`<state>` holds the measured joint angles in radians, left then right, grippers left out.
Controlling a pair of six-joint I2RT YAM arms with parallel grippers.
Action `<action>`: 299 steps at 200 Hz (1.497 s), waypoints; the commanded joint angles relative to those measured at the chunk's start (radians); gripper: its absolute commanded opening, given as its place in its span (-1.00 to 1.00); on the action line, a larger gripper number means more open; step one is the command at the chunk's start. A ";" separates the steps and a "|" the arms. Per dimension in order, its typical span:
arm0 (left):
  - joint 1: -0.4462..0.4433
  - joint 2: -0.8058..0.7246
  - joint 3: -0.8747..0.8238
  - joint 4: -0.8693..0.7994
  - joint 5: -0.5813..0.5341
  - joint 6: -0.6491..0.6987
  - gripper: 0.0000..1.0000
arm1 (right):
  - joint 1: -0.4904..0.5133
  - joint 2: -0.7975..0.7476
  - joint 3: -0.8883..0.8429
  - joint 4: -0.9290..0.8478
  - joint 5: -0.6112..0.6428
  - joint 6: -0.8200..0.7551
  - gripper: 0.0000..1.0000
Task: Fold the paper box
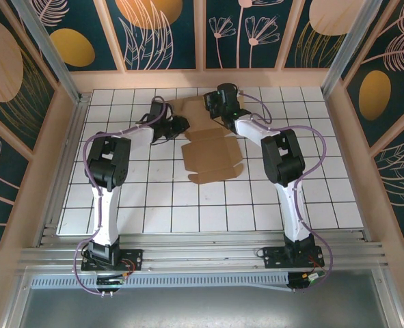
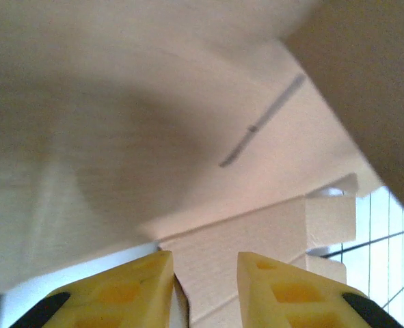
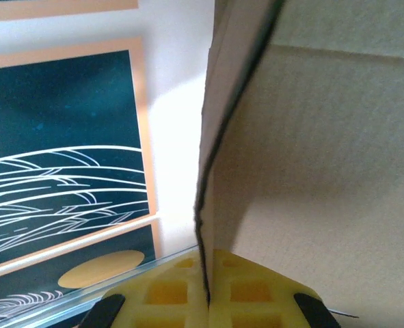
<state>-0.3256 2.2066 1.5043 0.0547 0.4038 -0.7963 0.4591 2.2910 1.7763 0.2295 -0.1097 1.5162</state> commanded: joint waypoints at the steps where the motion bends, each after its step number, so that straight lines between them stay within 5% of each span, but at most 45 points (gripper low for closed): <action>1: -0.038 -0.031 0.016 -0.022 0.012 0.045 -0.36 | 0.013 -0.066 -0.032 0.017 0.003 -0.044 -0.92; 95: -0.093 0.024 0.023 -0.074 -0.075 0.084 -0.30 | 0.014 -0.107 -0.089 0.050 0.011 -0.052 -0.93; 130: -0.093 -0.164 -0.075 -0.029 -0.129 0.204 -0.01 | 0.007 -0.146 -0.139 0.084 0.003 -0.073 -0.93; 202: -0.060 -0.630 -0.323 -0.081 -0.476 0.559 0.22 | 0.008 -0.246 -0.298 0.262 -0.070 -0.129 -0.95; 222: 0.014 -0.627 -0.350 -0.107 -0.425 0.602 0.30 | 0.010 -0.263 -0.313 0.268 -0.077 -0.143 -0.95; 262: 0.080 -0.519 -0.309 -0.151 -0.149 0.674 0.53 | 0.013 -0.283 -0.318 0.243 -0.071 -0.177 -0.94; 299: 0.083 -0.398 -0.260 -0.117 -0.214 0.646 0.55 | 0.014 -0.286 -0.320 0.243 -0.085 -0.180 -0.94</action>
<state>-0.2382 1.7531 1.1881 -0.0731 0.1761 -0.1684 0.4656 2.0613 1.4628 0.4316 -0.1848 1.3659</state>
